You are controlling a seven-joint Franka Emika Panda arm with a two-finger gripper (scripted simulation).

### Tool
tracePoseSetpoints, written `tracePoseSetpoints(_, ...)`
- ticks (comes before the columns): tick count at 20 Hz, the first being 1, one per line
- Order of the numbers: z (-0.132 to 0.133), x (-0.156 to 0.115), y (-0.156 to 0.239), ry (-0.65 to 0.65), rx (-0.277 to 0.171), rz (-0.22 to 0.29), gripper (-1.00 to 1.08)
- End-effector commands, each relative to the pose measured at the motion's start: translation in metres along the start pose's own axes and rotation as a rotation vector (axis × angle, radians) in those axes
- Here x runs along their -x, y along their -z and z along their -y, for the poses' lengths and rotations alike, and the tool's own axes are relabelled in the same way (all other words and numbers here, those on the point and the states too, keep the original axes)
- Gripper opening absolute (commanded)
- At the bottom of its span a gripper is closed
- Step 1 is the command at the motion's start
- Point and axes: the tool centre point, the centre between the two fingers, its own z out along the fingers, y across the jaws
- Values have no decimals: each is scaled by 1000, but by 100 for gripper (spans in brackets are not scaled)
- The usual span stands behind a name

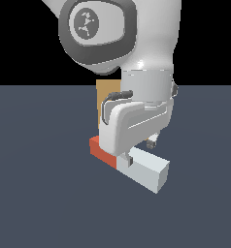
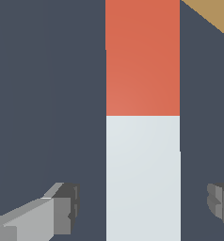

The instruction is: Insert the peg into the horizontal hole in a box.

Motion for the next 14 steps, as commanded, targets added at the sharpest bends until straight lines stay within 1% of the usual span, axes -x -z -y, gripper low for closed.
tracePoseSetpoints(1, 0, -1, -14, 1, -1, -1, 100)
tracePoseSetpoints(5, 1, -1, -31, 3, -1, -1, 100)
tracePoseSetpoints(10, 0, 0, -35, 3, -1, -1, 100)
tracePoseSetpoints(11, 0, 0, -35, 3, -1, -1, -100)
tracePoseSetpoints(14, 0, 0, -35, 3, -1, -1, -100)
